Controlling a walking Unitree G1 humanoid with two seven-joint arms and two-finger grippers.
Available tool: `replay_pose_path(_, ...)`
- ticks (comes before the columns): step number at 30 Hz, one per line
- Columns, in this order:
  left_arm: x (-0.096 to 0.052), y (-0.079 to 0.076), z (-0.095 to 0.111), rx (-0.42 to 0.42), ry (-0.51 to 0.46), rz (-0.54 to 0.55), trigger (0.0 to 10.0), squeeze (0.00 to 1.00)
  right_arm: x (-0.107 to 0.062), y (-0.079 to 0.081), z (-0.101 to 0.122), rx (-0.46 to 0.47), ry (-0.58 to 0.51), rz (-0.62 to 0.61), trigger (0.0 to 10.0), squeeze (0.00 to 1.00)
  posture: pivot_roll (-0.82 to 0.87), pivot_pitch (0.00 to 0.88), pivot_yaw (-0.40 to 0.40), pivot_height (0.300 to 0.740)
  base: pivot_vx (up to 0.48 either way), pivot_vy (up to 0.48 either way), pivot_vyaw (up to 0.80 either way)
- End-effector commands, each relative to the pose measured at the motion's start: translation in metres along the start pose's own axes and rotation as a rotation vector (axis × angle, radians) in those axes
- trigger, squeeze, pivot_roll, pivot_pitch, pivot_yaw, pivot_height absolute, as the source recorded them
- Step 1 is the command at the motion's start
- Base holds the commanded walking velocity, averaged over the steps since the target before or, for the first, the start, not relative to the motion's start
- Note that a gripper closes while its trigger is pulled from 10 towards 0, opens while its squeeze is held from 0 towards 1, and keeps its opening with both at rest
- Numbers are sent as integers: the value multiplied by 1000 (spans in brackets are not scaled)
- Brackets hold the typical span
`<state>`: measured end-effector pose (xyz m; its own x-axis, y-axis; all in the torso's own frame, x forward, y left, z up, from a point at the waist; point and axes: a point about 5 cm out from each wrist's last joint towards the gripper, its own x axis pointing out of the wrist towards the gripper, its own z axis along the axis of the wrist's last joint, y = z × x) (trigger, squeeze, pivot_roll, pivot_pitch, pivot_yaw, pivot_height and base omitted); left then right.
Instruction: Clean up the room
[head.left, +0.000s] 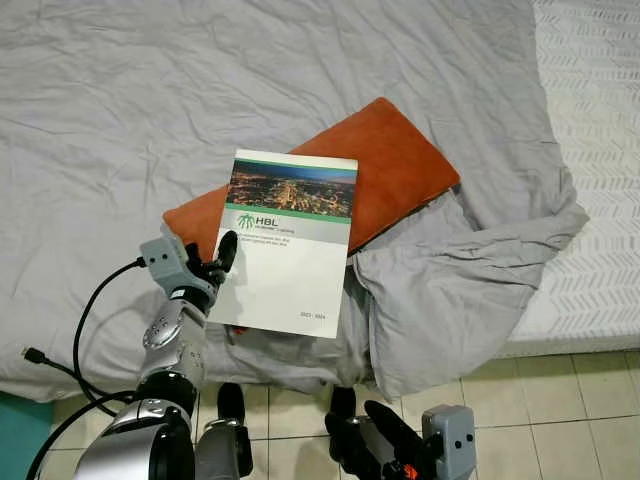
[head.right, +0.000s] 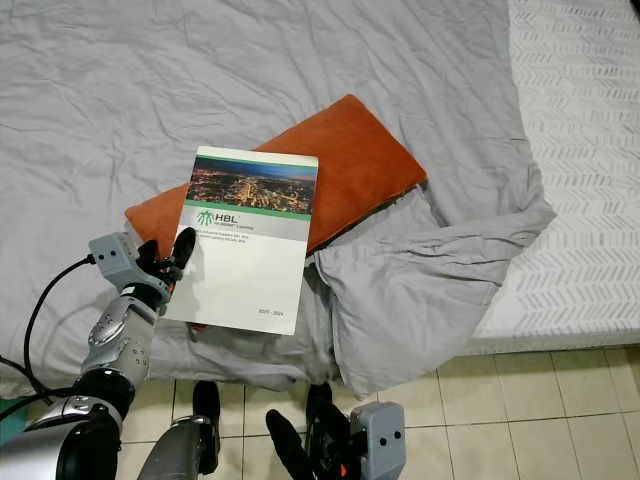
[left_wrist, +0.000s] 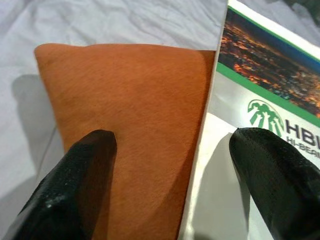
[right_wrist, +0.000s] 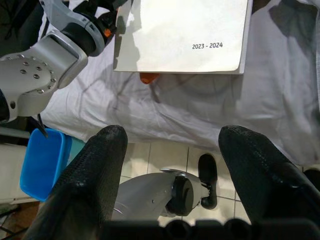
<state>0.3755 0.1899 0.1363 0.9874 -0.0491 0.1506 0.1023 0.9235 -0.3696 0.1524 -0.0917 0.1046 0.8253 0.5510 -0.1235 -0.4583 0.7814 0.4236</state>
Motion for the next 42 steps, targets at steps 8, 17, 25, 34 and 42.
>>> replay_pose_path(8, 4, -35, -8, 32, -4, -143, 10000, 0, -7, 0, -15, 8, 44, -43, 10000, 0, -265, 597, -70, 740, 0, 0, 0)
replay_pose_path(17, -8, -31, -39, -80, 148, -112, 10000, 0, -6, -1, -16, 0, 41, -50, 10000, 0, -271, 592, -66, 740, 0, 0, 0)
replay_pose_path(25, -29, -23, -75, -203, 328, -48, 10000, 0, -8, -1, -17, -3, 47, -61, 10000, 0, -275, 586, -66, 740, 0, 0, 0)
replay_pose_path(34, -33, -17, -82, -11, 448, -25, 0, 0, -10, 0, -18, -1, 50, -70, 10000, 0, -277, 596, -63, 740, 0, 0, 0)
replay_pose_path(42, -36, -15, -85, -45, 458, -13, 0, 0, -11, 2, -20, 9, 53, -76, 10000, 0, -278, 611, -61, 740, 0, 0, 0)
